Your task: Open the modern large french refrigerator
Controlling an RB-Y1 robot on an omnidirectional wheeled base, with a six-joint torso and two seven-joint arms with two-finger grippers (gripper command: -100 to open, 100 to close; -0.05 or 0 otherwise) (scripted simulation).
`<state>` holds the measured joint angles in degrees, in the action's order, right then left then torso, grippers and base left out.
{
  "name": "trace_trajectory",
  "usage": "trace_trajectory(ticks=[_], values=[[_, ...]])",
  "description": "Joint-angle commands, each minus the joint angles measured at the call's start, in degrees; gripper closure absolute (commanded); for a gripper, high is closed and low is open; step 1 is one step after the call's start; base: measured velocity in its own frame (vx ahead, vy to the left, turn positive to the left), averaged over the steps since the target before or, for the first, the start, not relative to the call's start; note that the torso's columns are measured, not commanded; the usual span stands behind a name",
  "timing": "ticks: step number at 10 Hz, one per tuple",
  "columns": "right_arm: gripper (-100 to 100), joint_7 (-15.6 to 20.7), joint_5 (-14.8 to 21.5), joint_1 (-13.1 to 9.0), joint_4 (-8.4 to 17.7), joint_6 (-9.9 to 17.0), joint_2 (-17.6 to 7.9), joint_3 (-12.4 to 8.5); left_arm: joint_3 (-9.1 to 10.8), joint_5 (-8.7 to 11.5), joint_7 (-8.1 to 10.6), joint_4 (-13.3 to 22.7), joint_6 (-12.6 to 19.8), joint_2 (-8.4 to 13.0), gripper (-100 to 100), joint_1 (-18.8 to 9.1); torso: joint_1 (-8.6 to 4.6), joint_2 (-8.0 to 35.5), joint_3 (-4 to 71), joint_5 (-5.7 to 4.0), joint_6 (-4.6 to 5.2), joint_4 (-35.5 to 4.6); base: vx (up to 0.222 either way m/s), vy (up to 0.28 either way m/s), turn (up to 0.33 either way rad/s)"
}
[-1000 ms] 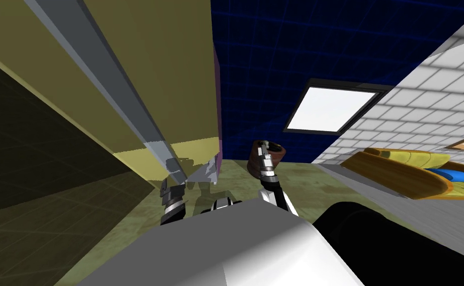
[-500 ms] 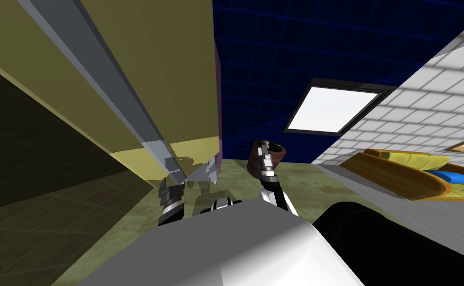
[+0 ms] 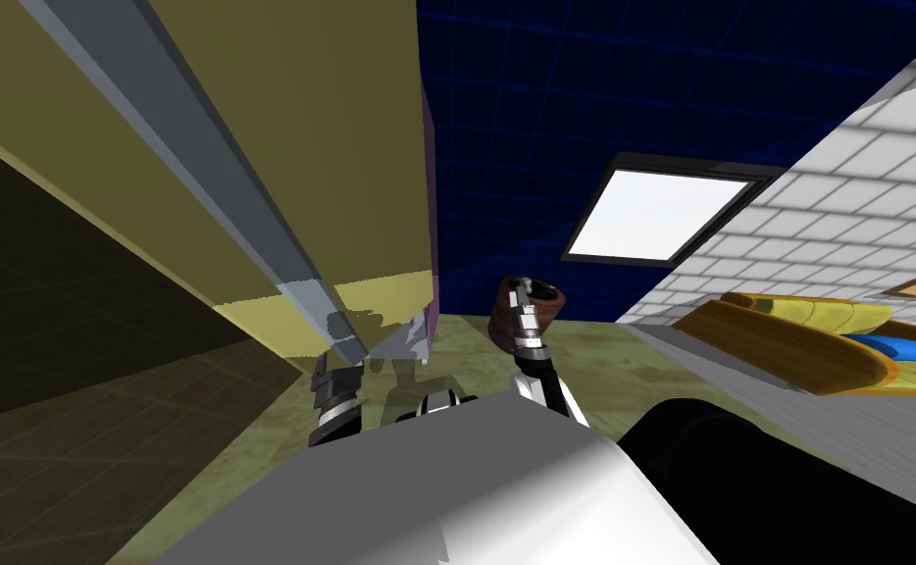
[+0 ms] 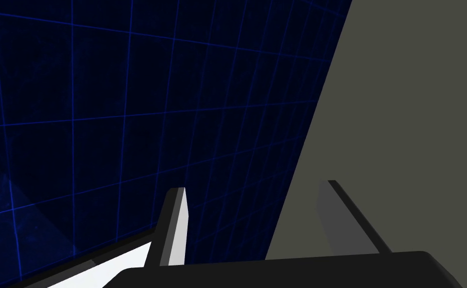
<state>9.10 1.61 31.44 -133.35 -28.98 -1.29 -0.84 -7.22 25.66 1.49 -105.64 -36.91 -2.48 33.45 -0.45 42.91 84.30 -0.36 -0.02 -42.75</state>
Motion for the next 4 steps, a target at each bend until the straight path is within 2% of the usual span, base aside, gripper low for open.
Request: trace_trajectory(ticks=[1, 4], values=[[0, 0.0, 0.0, 0.0, 0.0, 0.0, 0.0, 0.0, -0.01, 0.0, -0.03, 0.2, 0.2, 0.0, 0, 0.1, 0.20, -0.1, 0.1, 0.12, -0.02, 0.1, 0.005, -0.003, -0.008], [0, 0.0, 0.0, 0.0, 0.0, 0.0, 0.0, 0.0, -0.09, 0.0, -0.08, 0.6, 0.6, 0.0, 0, 0.3, 0.43, -0.4, 0.2, 0.28, -0.04, 0.3, 0.000, 0.000, 0.000]])
